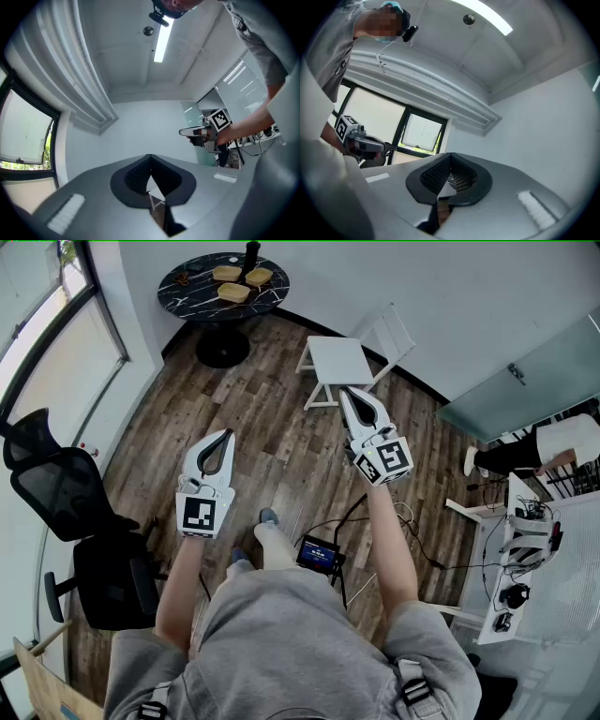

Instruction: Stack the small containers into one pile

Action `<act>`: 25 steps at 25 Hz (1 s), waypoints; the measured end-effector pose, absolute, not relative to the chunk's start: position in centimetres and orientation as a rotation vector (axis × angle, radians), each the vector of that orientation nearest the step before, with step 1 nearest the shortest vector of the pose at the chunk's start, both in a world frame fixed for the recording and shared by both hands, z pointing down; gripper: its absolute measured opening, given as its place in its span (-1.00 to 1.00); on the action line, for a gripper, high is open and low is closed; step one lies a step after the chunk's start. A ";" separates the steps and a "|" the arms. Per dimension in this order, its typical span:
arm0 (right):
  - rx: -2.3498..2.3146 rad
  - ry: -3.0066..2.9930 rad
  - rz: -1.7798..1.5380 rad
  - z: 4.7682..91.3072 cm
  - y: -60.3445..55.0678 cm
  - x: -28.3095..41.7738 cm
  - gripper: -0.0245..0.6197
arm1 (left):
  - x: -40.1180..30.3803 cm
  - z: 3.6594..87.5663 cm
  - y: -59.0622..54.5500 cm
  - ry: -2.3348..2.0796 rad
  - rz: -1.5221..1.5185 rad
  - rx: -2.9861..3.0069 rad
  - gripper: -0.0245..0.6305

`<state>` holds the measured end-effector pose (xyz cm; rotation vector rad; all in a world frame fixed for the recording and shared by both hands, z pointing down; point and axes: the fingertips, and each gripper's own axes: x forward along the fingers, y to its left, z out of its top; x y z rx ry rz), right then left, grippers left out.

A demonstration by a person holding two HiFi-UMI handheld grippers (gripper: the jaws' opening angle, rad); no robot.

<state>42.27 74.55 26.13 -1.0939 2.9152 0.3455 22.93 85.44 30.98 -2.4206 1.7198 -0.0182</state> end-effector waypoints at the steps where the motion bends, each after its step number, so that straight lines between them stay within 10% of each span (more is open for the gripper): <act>1: -1.096 2.909 0.303 26.6 74.4 42.5 -0.88 | 22.9 31.1 84.9 1.708 -0.010 -2.409 -0.93; 25: -0.908 3.065 0.141 35.4 49.0 43.0 -0.88 | 27.1 33.7 57.2 1.807 -0.231 -2.419 -0.93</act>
